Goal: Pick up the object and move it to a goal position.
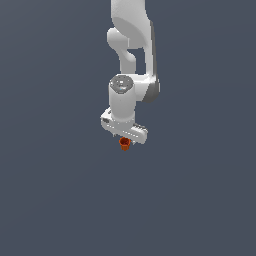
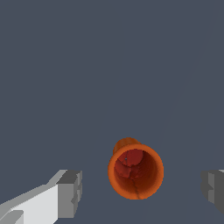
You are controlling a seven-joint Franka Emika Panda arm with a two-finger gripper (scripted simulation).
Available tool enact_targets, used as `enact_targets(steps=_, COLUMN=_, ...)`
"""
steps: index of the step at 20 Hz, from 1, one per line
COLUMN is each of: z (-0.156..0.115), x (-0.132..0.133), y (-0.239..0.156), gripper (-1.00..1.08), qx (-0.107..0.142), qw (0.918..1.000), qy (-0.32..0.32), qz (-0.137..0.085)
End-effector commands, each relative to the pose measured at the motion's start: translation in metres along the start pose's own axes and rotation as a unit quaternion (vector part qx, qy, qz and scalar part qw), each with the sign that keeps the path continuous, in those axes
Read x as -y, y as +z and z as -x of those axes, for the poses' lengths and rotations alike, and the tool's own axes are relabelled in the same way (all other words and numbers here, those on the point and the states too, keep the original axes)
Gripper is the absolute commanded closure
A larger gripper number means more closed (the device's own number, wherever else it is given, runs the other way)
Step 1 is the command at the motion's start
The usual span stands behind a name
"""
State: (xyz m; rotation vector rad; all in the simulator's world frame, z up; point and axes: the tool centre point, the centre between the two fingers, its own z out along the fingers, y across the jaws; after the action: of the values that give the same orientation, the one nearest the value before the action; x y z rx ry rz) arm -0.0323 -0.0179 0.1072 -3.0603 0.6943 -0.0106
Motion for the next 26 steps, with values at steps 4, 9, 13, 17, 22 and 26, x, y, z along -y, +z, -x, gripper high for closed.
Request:
enact_targets(steps=4, z=0.009, x=-0.002, y=0.013, gripper=-0.92, qx=0.002, qw=0.999, qy=0.044, qz=0.002)
enact_targets(steps=9, z=0.013, x=-0.004, y=0.018, gripper=-0.92, qx=0.003, qw=0.998, qy=0.063, qz=0.003)
enact_targets(steps=13, z=0.014, x=-0.004, y=0.019, gripper=-0.92, qx=0.003, qw=0.9979, qy=0.064, qz=0.003)
enact_targets(steps=17, z=0.014, x=-0.004, y=0.024, gripper=-0.92, qx=0.003, qw=0.9979, qy=0.064, qz=0.003)
enact_targets(steps=22, z=0.015, x=-0.004, y=0.045, gripper=-0.92, qx=0.003, qw=0.9979, qy=0.065, qz=0.003)
enact_targets(steps=26, z=0.015, x=-0.005, y=0.062, gripper=-0.92, qx=0.003, qw=0.9978, qy=0.066, qz=0.003)
